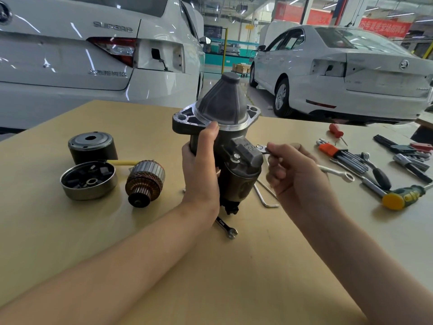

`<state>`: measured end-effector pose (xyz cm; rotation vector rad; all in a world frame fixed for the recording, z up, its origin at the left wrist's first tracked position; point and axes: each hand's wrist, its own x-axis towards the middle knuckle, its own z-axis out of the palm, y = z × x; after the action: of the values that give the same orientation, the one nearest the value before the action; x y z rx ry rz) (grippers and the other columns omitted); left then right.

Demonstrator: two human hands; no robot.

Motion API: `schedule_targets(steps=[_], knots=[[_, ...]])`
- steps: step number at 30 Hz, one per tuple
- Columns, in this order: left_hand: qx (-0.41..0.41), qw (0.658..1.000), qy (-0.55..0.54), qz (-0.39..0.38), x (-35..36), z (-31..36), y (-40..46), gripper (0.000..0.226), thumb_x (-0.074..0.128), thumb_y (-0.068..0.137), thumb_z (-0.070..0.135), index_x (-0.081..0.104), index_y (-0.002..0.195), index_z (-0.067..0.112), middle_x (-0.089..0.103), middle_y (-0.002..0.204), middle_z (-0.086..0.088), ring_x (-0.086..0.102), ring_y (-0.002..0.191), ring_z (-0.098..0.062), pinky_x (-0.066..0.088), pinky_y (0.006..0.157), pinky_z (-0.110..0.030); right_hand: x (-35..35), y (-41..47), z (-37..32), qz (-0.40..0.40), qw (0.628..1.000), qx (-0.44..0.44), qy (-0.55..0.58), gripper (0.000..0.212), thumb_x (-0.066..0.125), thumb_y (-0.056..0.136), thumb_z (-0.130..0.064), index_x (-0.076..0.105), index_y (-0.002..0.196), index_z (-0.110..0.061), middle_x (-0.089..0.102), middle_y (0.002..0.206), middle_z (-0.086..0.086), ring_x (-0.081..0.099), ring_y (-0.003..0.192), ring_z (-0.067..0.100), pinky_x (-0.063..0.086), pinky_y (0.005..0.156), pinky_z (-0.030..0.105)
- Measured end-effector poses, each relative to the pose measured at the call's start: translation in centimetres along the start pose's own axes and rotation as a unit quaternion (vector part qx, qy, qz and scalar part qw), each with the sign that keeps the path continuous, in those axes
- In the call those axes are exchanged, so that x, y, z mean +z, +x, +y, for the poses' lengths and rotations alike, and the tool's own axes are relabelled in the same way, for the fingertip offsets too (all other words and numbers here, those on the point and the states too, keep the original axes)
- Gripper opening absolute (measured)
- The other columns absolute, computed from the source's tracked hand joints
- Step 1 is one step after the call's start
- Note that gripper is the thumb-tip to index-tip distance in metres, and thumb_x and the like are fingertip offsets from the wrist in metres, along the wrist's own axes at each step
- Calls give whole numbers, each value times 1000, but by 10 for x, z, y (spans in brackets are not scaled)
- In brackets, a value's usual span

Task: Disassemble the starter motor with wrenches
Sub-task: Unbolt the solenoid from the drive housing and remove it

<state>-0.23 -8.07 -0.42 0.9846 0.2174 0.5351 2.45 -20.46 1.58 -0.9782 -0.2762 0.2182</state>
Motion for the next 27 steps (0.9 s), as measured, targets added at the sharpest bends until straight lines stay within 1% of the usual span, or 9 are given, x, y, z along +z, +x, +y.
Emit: schedule_targets(steps=[3,5,9,11,13,15,17,21,27], knots=[[-6,1000,20,-8,0,2,1,98,64,50,66,54,130,11,66,122,-15,63,115,-30,47,103,-52,1,0,-5,0,1000,-1,5,30,73,65,-11,54,87,-9,59,56,3,48,42,6,43,42,14],[-9,999,30,-24,0,3,-1,96,63,51,66,54,129,11,65,122,-15,63,114,-29,48,102,-53,0,-2,-7,-5,999,-12,-30,31,72,68,-16,61,96,-5,58,57,1,48,45,6,45,46,15],[9,996,53,-65,3,5,-6,89,61,57,64,57,126,9,64,122,-19,62,115,-33,46,102,-57,1,-7,-10,-20,980,-59,-190,31,67,72,-36,70,87,-9,53,55,-1,43,46,8,40,45,18],[13,996,56,-69,4,6,-7,88,61,57,64,57,125,8,63,123,-21,62,115,-34,46,102,-59,0,-7,-11,-19,976,-49,-210,36,66,70,-41,71,86,-9,52,54,1,41,45,9,36,44,21],[4,997,50,-63,4,6,-7,90,62,55,65,56,126,9,62,124,-21,61,116,-35,46,101,-59,-1,-5,-12,-23,988,-20,-154,29,66,76,-35,69,86,-7,48,52,-1,38,43,8,34,43,19],[-10,998,37,-51,4,6,-7,93,64,54,65,54,128,11,62,125,-20,60,116,-37,46,101,-59,-2,-2,-14,-4,999,-1,-43,20,62,87,-26,63,77,-9,47,52,-3,38,40,5,33,41,15],[-13,999,26,-36,4,6,-7,95,65,53,65,53,130,11,62,125,-20,60,117,-38,47,101,-58,-4,2,-16,27,999,-10,27,23,58,92,-17,57,70,-10,50,52,-2,41,38,4,35,38,14],[-6,1000,-3,4,3,4,-6,98,67,52,64,51,133,9,64,124,-18,62,115,-34,47,102,-55,-3,1,-11,41,998,-3,52,12,61,86,-6,55,76,-8,58,51,1,52,40,4,41,38,13],[-7,999,-24,37,3,5,-5,101,65,50,65,52,131,7,62,128,-19,59,119,-35,43,105,-57,1,-1,2,-27,998,3,48,27,70,68,-11,43,65,-14,65,59,8,60,44,10,46,40,16]])
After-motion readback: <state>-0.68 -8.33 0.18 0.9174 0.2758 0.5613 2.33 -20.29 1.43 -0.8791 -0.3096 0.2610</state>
